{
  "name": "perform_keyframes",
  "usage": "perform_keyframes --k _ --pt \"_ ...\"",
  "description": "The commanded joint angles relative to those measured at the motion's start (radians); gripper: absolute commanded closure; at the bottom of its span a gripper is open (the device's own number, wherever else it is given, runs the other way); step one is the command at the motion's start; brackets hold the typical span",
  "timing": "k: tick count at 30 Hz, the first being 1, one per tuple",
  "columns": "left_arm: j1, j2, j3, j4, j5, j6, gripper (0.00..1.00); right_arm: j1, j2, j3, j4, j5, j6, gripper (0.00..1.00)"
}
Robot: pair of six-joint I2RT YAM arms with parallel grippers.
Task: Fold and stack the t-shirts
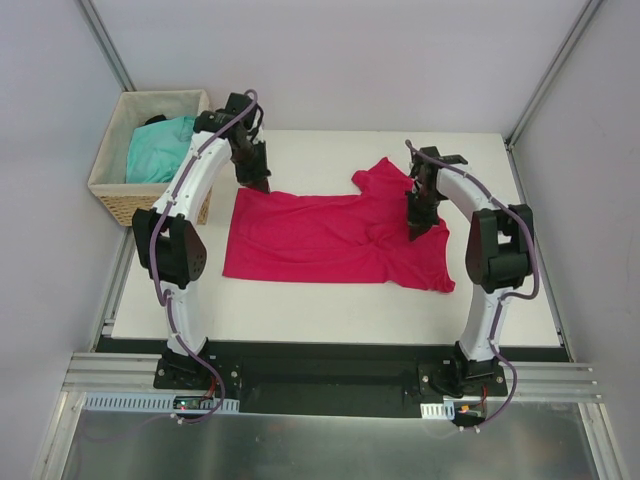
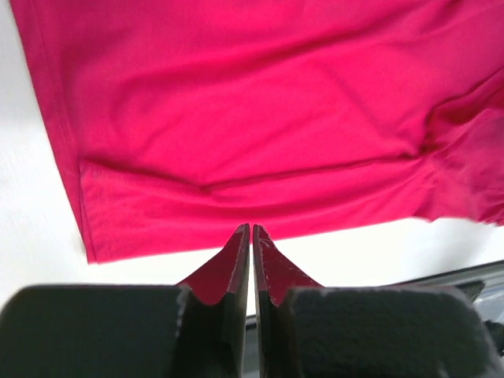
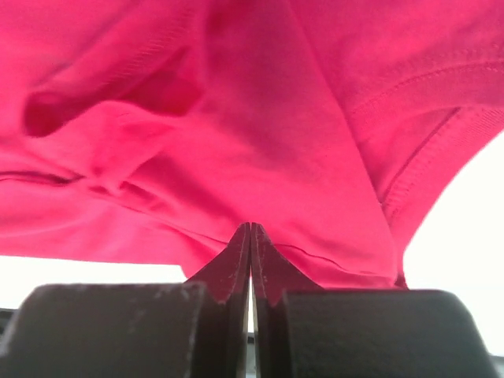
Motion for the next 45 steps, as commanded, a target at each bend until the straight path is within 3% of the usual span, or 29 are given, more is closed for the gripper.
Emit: perform_keyframes --k 1,4,8,14,20,33,45 --pt "-0.005 -0.087 -0.192 -0.032 0.055 0.019 0.97 0.003 0.047 0.098 -0.154 0.108 0.011 0.99" --pt "-0.005 -0.147 -0.356 0.002 0.043 0.027 1.0 0.003 0.057 0.127 -0.183 0.124 0.0 0.99" --pt "-0.005 -0.172 -0.476 0.08 0.166 0.07 1.0 0.003 0.076 0.13 -0.204 0.113 -0.009 0.99" --pt "-0.01 -0.13 -0.474 0.077 0.147 0.058 1.0 0.003 0.067 0.103 -0.232 0.108 -0.02 0.99" --pt "-0.027 -0.07 -0.436 -0.004 -0.007 0.021 1.0 0.003 0.038 0.074 -0.278 0.105 -0.023 0.99" --pt "0.011 -0.236 -0.767 0.315 -0.077 -0.01 1.0 -0.058 -0.2 -0.303 0.015 0.098 0.03 0.99" --pt "0.05 -0.221 -0.796 0.315 -0.112 -0.02 1.0 -0.077 -0.231 -0.319 -0.017 0.148 0.0 0.99"
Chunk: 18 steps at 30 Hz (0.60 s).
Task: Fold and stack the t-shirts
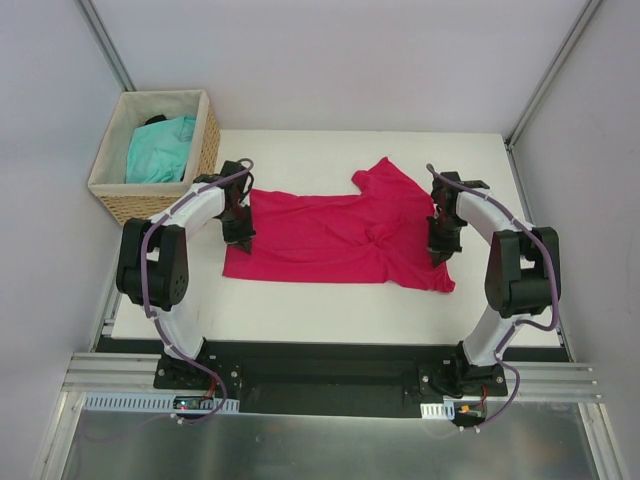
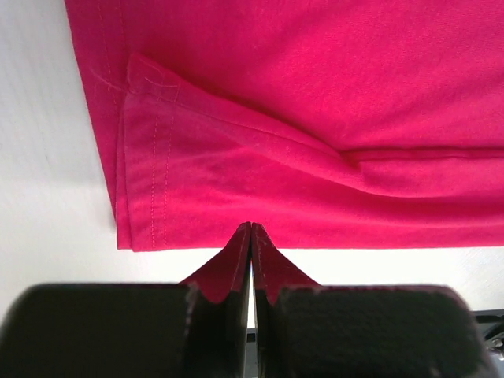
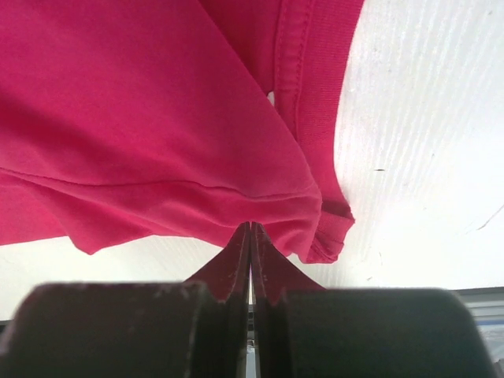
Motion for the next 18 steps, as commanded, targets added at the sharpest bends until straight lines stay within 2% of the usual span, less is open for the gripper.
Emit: perform_keyframes --k 1,8,14,18 --pt "0.001 0.004 0.009 -0.022 -0.037 -0.041 1.0 -0.001 -0.022 0.0 -0.038 0.044 -0.009 0.99" --pt "0.034 -0.021 -0.075 0.099 0.001 -0.042 1.0 -0.026 -0.077 -0.098 0.127 -0.081 -0.009 0.99" --pt "0.054 -0.035 -0.108 0.111 -0.004 -0.032 1.0 -0.044 -0.086 -0.123 0.134 -0.08 -0.009 0.99" --pt "0.068 -0.015 -0.14 0.108 0.008 -0.037 1.0 -0.054 -0.031 -0.1 0.103 -0.074 -0.021 0.99"
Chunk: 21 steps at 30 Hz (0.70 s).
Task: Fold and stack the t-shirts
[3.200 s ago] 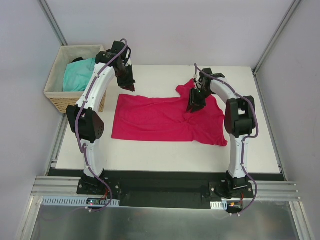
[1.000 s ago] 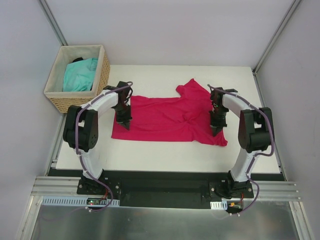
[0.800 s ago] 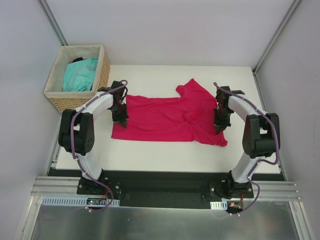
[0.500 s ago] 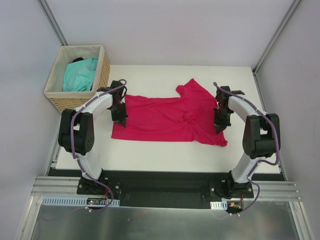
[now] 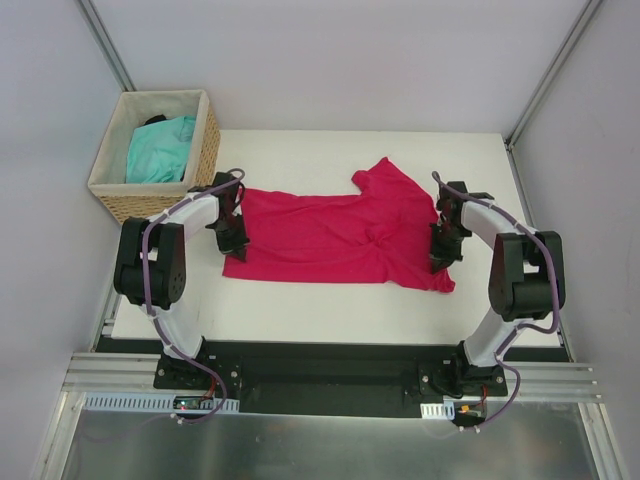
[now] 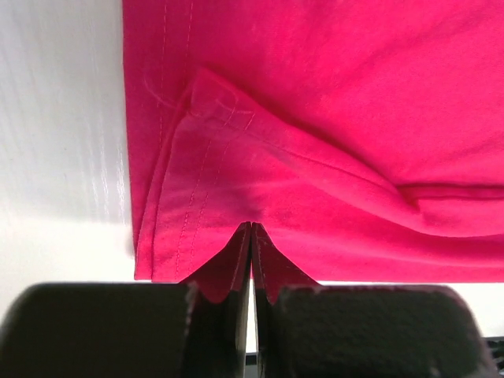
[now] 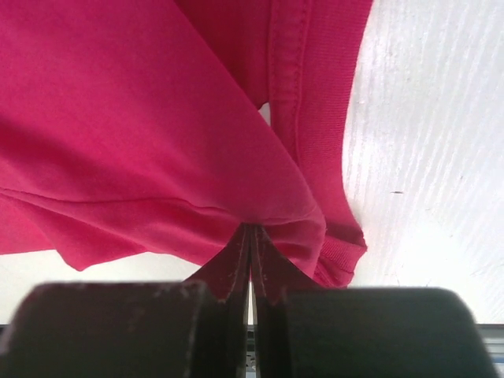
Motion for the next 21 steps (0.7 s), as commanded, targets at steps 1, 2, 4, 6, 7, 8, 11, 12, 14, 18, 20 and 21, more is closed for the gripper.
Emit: perform_keyframes --k 1,2,4,6,7,8,11,12,14,18,20,21 --pt "0.016 -0.013 -0.027 -0.003 0.017 -0.011 1.0 -0.015 0.019 0.031 -0.028 -0.002 -0.019 0.99" --pt "0.016 -0.009 -0.021 -0.026 0.017 -0.013 1.0 -0.015 0.052 0.046 -0.05 0.003 -0.025 0.99" --pt "0.018 0.016 0.006 -0.064 0.022 -0.018 1.0 -0.016 0.092 0.095 -0.084 0.021 -0.034 0.99" --pt "0.018 0.034 0.031 -0.123 0.022 -0.022 1.0 -0.016 0.125 0.116 -0.099 0.03 -0.05 0.99" --pt "0.018 0.03 0.031 -0.124 0.017 -0.031 1.0 -0.016 0.129 0.132 -0.094 0.026 -0.056 0.99" --pt "0.018 0.023 0.028 -0.124 0.011 -0.037 1.0 -0.016 0.134 0.138 -0.088 0.021 -0.061 0.99" --pt "0.036 0.022 0.008 -0.085 0.061 -0.051 1.0 -0.016 0.149 0.147 -0.067 0.001 -0.061 0.99" --pt "0.041 0.02 -0.012 -0.047 0.069 -0.053 1.0 -0.018 0.149 0.146 -0.059 -0.014 -0.054 0.99" --pt "0.048 0.031 -0.024 -0.026 0.078 -0.056 1.0 -0.016 0.146 0.13 -0.036 -0.028 -0.053 0.99" --pt "0.05 0.048 -0.046 0.0 0.083 -0.051 1.0 -0.018 0.145 0.101 -0.021 -0.028 -0.057 0.99" --pt "0.051 0.057 -0.049 0.0 0.075 -0.048 1.0 -0.021 0.142 0.087 -0.019 -0.017 -0.065 0.99" --pt "0.053 0.057 -0.049 0.0 0.075 -0.05 1.0 -0.022 0.14 0.078 -0.022 -0.005 -0.065 0.99"
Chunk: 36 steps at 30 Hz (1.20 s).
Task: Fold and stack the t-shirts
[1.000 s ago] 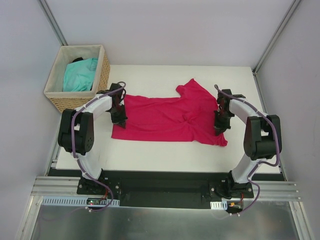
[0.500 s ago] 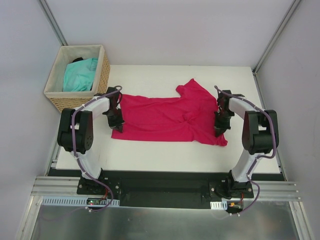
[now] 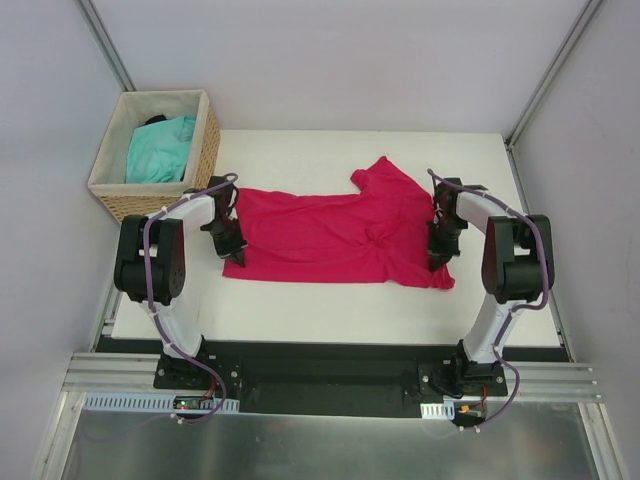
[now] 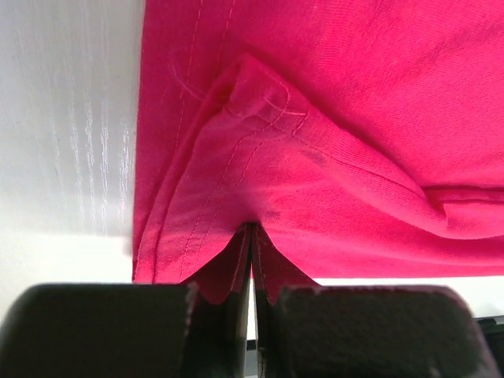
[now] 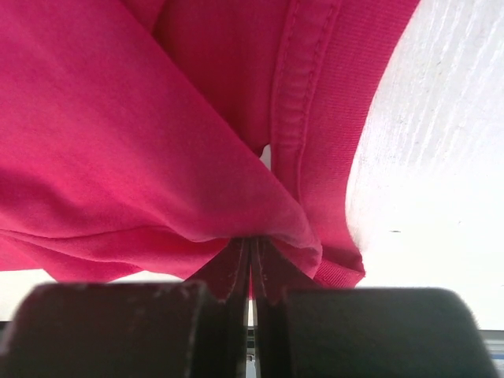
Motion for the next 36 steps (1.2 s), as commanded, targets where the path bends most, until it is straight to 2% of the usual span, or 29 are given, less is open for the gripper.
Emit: perform_keyframes --k 1,6,11,15,21,26,36 --pt "0.007 0.028 -0.022 0.001 0.004 -0.016 1.0 -0.015 -0.004 -0.033 0.011 0.012 -0.022 0.99" --pt "0.027 0.042 -0.013 -0.076 -0.059 -0.025 1.0 -0.049 0.021 -0.016 -0.076 0.146 -0.044 0.99" --pt "0.05 0.031 0.006 -0.132 -0.114 -0.032 1.0 -0.118 -0.013 -0.027 -0.095 0.198 -0.076 0.99" --pt "0.061 0.034 0.027 -0.142 -0.12 -0.015 1.0 -0.159 -0.024 -0.033 -0.075 0.158 -0.082 0.99" --pt "0.061 0.033 0.046 -0.152 -0.13 -0.016 1.0 -0.159 -0.03 -0.037 -0.076 0.157 -0.087 0.99" --pt "0.062 0.025 0.052 -0.163 -0.136 -0.009 1.0 -0.158 -0.027 -0.028 -0.067 0.093 -0.1 0.99" --pt "0.061 -0.045 0.133 -0.192 -0.125 0.005 1.0 -0.15 -0.221 0.087 -0.007 0.063 -0.108 0.99"
